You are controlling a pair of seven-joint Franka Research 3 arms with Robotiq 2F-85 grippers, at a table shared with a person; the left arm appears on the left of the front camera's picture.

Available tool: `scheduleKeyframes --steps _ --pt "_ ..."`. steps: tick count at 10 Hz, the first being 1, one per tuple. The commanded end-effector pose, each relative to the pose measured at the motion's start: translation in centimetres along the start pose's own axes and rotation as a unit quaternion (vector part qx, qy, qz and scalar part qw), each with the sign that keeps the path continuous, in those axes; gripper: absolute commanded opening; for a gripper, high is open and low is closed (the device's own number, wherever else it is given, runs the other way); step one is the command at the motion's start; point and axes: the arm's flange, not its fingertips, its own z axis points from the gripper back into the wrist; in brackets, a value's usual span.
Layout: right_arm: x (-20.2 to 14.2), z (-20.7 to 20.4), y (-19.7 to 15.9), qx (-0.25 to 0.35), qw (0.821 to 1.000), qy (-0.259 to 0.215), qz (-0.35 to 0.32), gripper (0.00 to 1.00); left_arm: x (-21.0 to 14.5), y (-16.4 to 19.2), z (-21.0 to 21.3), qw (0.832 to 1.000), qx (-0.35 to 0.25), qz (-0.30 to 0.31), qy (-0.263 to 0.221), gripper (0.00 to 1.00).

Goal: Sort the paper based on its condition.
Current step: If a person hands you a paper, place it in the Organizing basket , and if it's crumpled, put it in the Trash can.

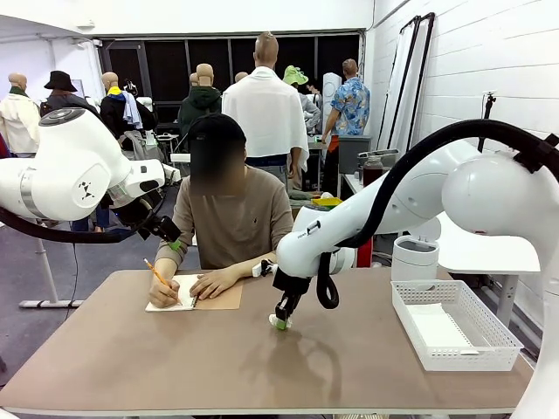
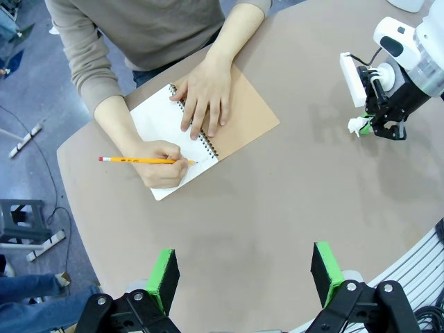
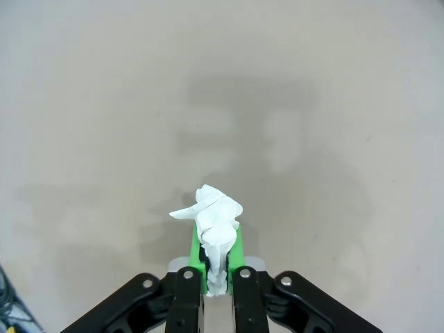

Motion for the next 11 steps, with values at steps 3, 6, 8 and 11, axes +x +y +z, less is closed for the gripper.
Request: scheduleKeyframes --steps 3,6,8,11 --pt "-3.1 11.1 1.7 -0.035 0.996 0.014 -0.085 0.0 -0.1 0.2 0.0 1.0 0.001 -0.001 0.0 1.0" --pt "-8.2 17.6 -2.4 -0.119 0.969 -0.022 -0.214 0.0 -0.1 0.2 0.0 1.0 0.001 -0.001 0.0 1.0" --pt "-11.0 19.7 -5.4 -0.152 0.941 -0.04 -0.301 0.0 -0.1 0.2 0.0 1.0 0.001 -0.001 0.0 1.0" --pt "-13.3 21.0 -7.4 -0.163 0.909 -0.079 -0.375 0.0 -0.1 0.2 0.0 1.0 0.001 -0.001 0.0 1.0"
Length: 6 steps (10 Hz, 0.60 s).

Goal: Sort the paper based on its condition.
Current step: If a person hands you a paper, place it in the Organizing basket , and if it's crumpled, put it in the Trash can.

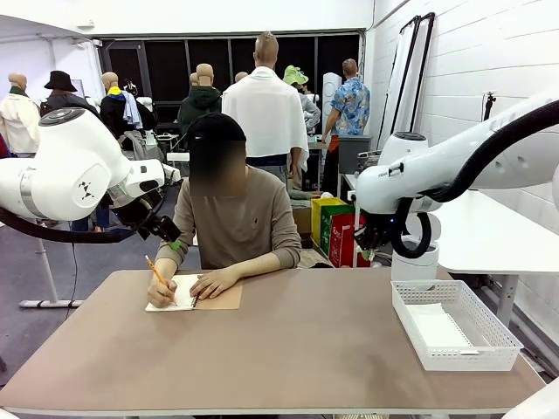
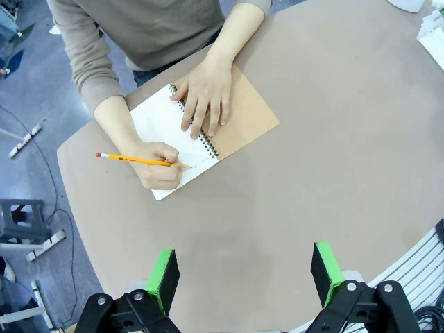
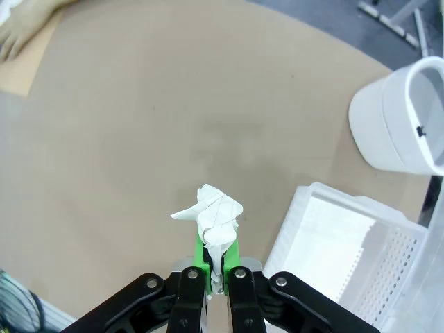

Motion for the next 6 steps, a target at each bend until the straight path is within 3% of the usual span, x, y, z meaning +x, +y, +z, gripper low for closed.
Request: scheduleKeyframes --steps 1,2,6 --pt "-1.0 0.4 1.7 -0.006 0.999 -0.031 -0.015 0.0 -0.1 0.1 0.0 1.0 0.001 -0.001 0.0 1.0" --pt "0.0 0.0 0.0 0.0 1.0 0.0 0.0 0.0 -0.1 0.1 0.0 1.0 0.001 -0.001 0.0 1.0" --pt "0.0 0.0 0.0 0.0 1.0 0.0 0.0 0.0 -0.1 0.1 0.0 1.0 0.001 -0.001 0.0 1.0"
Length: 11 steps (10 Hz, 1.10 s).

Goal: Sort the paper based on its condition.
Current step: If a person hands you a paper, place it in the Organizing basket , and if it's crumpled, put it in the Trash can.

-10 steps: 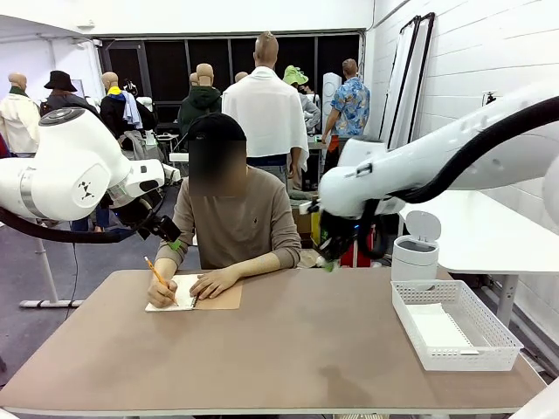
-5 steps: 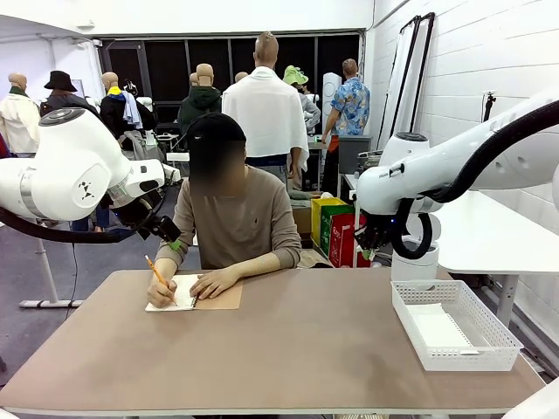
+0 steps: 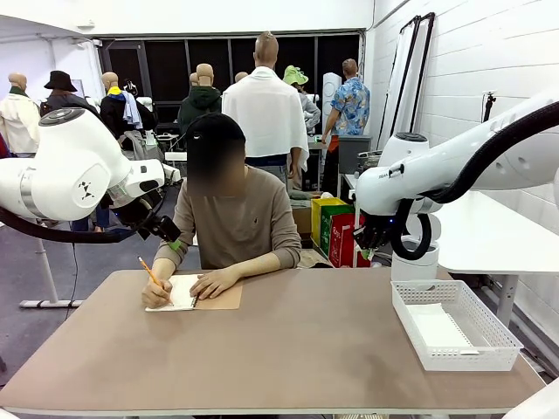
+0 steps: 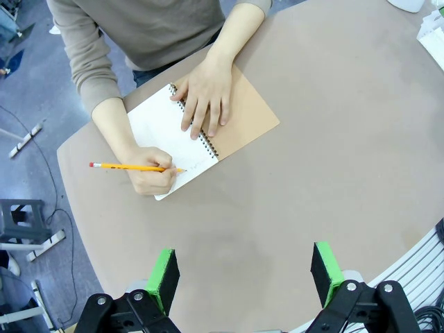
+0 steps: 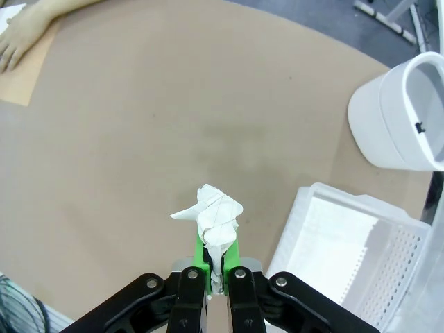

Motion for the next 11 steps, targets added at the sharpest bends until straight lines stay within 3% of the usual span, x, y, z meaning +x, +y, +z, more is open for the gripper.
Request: scheduleKeyframes --steps 1,3,5,8,11 --pt "0.0 0.0 0.0 0.0 1.0 0.0 0.0 0.0 -0.1 0.1 0.0 1.0 0.001 -0.001 0.0 1.0" --pt "1.8 0.4 -2.8 -0.054 0.991 -0.03 -0.116 0.0 -0.1 0.1 0.0 1.0 0.001 -0.001 0.0 1.0" --pt "2.8 0.3 -5.9 -0.09 0.976 -0.063 -0.188 0.0 -0.1 0.1 0.0 1.0 0.001 -0.001 0.0 1.0" --pt "4.5 -0.5 -11.1 -0.135 0.953 -0.09 -0.258 0.0 -0.1 0.1 0.0 1.0 0.001 -0.001 0.0 1.0" --pt "6.0 -2.2 -14.7 -0.154 0.943 -0.085 -0.282 0.0 -0.1 0.1 0.0 1.0 0.001 -0.001 0.0 1.0"
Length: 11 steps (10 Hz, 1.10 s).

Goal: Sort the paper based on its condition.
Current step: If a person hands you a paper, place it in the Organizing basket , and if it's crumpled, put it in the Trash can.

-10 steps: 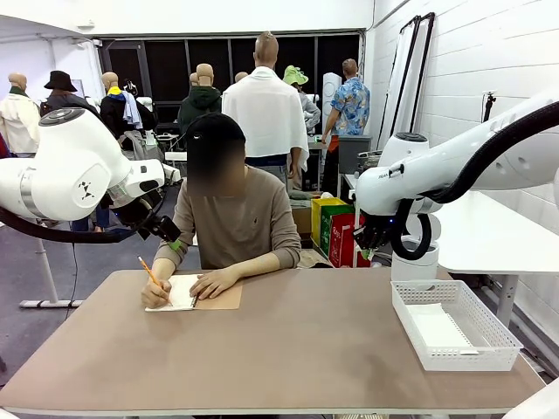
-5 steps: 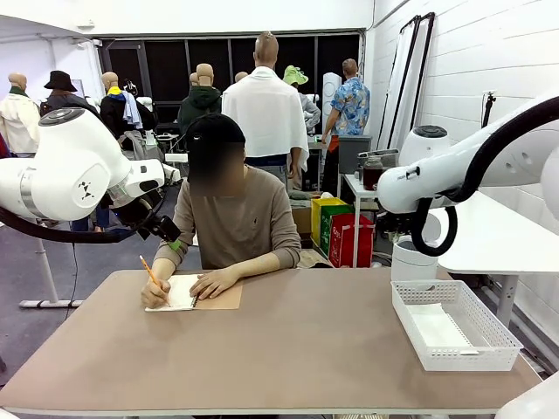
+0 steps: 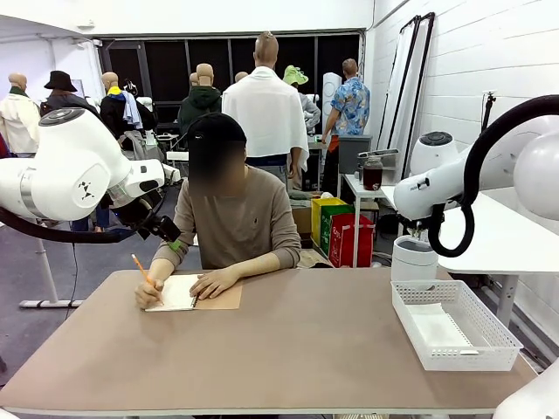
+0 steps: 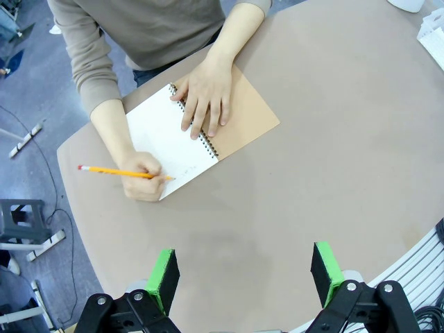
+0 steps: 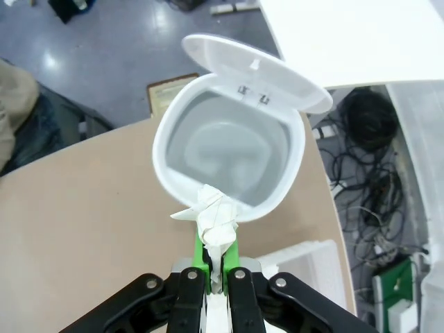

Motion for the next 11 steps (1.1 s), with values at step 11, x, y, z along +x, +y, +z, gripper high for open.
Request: scheduleKeyframes --steps 11 --pt "2.6 -3.7 -0.1 -0.019 1.0 0.02 -0.012 0.0 -0.1 0.1 0.0 1.0 0.0 -0.001 0.0 1.0"
